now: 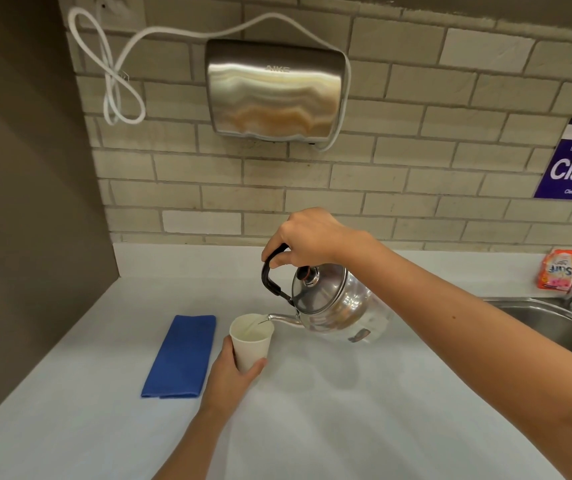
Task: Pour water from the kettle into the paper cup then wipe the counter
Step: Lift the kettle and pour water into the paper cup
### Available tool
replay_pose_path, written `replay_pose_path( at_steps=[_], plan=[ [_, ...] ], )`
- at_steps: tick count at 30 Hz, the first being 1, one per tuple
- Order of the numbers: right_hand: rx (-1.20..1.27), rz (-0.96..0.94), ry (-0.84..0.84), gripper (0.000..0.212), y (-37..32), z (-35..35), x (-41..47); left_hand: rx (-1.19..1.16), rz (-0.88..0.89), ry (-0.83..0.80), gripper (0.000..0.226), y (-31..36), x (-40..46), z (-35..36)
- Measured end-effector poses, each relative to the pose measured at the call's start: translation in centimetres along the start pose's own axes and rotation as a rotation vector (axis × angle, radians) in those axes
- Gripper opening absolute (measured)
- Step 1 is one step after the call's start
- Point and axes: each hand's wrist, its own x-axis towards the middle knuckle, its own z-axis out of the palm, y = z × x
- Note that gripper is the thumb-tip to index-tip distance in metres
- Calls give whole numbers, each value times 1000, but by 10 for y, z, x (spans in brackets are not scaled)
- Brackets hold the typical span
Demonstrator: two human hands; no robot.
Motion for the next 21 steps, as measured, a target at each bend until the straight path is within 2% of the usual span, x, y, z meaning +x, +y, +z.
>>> replay_pose_path(
  at_steps=[21],
  plan=[
    [-12, -17, -5, 21, -3, -3, 2, -3, -7, -3, 75, 0, 0, 0]
  ],
)
